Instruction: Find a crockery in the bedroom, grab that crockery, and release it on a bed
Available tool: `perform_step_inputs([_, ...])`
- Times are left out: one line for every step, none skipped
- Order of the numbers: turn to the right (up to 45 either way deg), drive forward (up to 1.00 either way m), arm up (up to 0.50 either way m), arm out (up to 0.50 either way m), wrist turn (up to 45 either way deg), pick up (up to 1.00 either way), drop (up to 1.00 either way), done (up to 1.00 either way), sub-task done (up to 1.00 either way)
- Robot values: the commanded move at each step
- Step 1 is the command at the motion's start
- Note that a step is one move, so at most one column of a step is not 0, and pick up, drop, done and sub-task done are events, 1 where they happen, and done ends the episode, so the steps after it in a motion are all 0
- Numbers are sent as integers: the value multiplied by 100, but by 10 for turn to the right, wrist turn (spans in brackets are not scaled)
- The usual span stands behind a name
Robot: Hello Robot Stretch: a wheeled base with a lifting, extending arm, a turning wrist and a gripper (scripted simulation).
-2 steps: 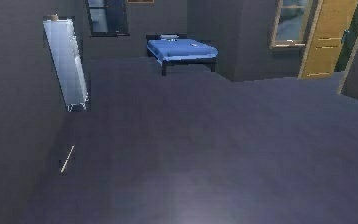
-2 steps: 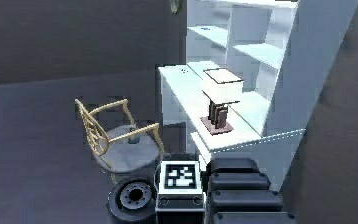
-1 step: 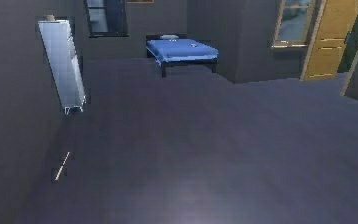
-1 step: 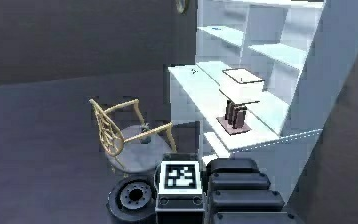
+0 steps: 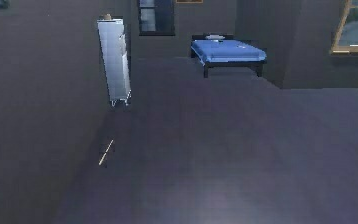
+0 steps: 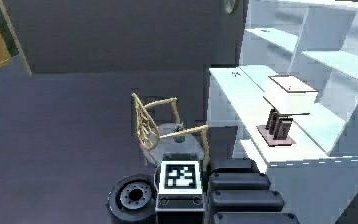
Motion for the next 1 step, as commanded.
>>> perform_step_inputs([0,100,0,0,0,0,0,0,0])
